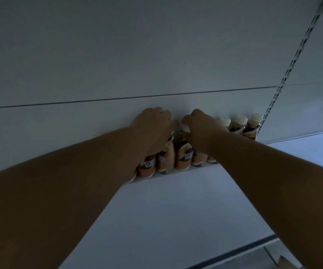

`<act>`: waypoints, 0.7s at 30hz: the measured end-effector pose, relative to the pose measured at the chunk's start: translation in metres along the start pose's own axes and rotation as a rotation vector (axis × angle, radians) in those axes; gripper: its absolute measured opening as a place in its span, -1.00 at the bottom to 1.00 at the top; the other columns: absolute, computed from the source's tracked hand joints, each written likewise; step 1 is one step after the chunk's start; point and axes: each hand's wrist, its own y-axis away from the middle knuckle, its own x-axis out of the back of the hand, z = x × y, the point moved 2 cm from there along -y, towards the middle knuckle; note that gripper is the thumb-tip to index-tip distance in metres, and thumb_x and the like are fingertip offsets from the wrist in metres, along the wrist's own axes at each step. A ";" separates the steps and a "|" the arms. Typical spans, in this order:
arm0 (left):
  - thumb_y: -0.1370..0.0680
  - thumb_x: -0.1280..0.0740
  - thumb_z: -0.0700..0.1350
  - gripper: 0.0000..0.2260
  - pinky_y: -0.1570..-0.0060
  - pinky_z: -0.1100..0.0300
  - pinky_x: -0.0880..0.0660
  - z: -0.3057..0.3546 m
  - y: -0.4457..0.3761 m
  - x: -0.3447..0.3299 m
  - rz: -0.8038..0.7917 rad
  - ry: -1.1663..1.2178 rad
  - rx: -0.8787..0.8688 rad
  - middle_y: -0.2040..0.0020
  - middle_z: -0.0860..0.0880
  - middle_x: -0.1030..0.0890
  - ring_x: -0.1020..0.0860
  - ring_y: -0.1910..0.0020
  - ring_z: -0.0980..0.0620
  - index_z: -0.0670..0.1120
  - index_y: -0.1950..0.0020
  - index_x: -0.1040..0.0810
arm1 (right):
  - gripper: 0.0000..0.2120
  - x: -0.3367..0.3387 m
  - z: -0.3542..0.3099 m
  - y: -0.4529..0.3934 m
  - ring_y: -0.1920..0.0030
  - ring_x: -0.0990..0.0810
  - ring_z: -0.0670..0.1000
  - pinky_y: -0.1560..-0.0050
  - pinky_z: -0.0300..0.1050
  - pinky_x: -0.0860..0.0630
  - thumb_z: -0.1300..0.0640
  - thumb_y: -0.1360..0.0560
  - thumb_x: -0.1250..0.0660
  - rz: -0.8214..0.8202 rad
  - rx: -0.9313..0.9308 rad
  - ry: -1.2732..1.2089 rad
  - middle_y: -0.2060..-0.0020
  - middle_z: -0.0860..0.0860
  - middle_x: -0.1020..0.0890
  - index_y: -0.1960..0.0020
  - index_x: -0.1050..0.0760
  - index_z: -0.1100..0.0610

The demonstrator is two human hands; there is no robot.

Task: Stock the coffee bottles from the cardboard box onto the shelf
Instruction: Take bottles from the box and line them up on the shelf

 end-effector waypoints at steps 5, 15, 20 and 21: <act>-0.55 -0.22 -0.08 -0.74 0.11 0.08 -0.26 0.007 -0.014 0.001 -0.090 -0.076 -0.014 -0.06 -0.09 -0.52 -0.47 -0.04 -0.11 -0.05 -0.22 -0.52 | -0.73 -0.004 0.006 -0.008 -0.08 -0.53 0.21 0.04 0.01 -0.45 0.18 -0.54 -0.28 0.026 0.019 -0.084 -0.08 0.17 -0.50 -0.22 -0.35 0.12; -0.54 -0.27 0.09 -0.70 -0.01 -0.01 -0.40 0.008 -0.024 0.001 -0.131 -0.116 -0.017 -0.03 -0.11 -0.57 -0.49 -0.04 -0.12 -0.08 -0.14 -0.52 | -0.67 -0.005 0.017 -0.009 -0.02 -0.52 0.13 0.12 -0.09 -0.34 0.13 -0.56 -0.28 0.004 0.006 -0.125 -0.12 0.15 -0.57 -0.31 -0.39 0.09; -0.56 -0.27 0.06 -0.74 -0.08 0.01 -0.36 0.007 -0.020 0.003 -0.109 -0.124 0.012 -0.07 -0.11 -0.55 -0.47 -0.09 -0.13 -0.08 -0.11 -0.51 | -0.69 0.001 0.017 -0.007 0.07 -0.46 0.06 0.13 -0.08 -0.39 0.12 -0.53 -0.32 -0.011 0.009 -0.110 -0.08 0.14 -0.56 -0.25 -0.41 0.11; -0.55 -0.28 0.07 -0.73 -0.08 0.01 -0.36 0.008 -0.019 0.003 -0.105 -0.122 0.022 -0.08 -0.11 -0.55 -0.47 -0.09 -0.13 -0.09 -0.11 -0.51 | -0.69 0.001 0.016 -0.006 0.07 -0.46 0.06 0.14 -0.08 -0.40 0.12 -0.54 -0.32 -0.016 0.007 -0.108 -0.08 0.14 -0.56 -0.26 -0.41 0.11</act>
